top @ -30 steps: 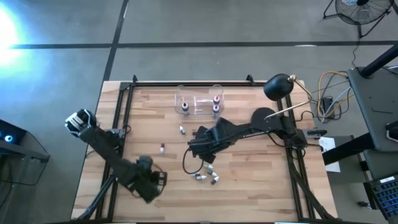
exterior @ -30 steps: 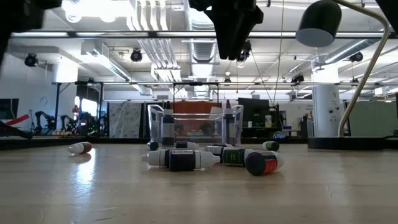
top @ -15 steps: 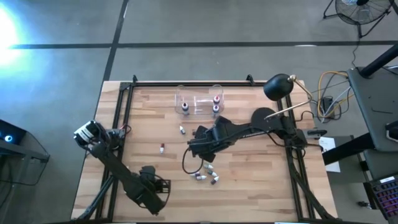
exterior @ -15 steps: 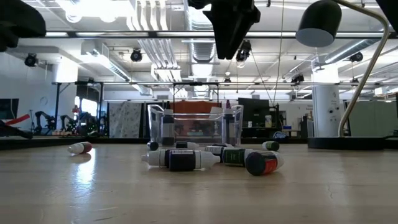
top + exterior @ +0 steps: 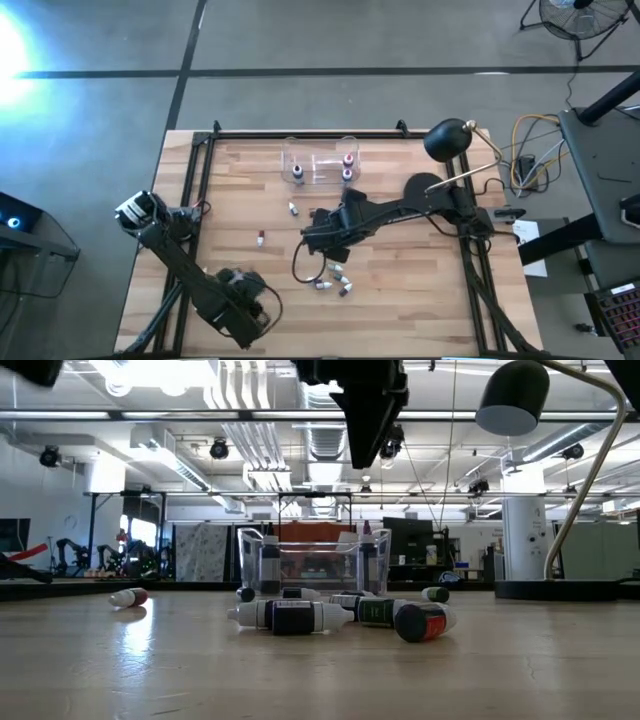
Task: Pick & Place food coloring
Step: Put the large blue food coloring bottle into the transparent bin
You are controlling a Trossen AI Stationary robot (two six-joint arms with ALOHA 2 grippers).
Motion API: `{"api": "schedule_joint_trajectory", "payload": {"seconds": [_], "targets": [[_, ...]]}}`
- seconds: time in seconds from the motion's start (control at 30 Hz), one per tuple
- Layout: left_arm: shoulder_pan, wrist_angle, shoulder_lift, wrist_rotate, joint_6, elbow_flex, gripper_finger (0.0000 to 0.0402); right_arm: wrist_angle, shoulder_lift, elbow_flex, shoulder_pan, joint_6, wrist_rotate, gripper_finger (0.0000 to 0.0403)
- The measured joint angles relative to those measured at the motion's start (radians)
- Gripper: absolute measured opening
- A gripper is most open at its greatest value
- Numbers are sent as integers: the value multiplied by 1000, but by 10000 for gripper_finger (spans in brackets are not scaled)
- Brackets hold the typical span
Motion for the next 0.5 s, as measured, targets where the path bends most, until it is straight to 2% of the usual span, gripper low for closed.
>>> {"api": "schedule_joint_trajectory", "payload": {"seconds": [0.13,0.23,0.33,0.5], "targets": [[2,-43,-3,-40,678,12,163,6,0,-30,0,-85,0,166],[6,-44,-3,-39,1014,-26,163,5,0,-43,0,-99,-1,166],[12,-46,-3,-11,1175,-84,163,6,-4,-46,1,-82,3,166],[15,-28,-3,35,1244,-147,163,7,-34,-47,0,-28,34,166]]}}
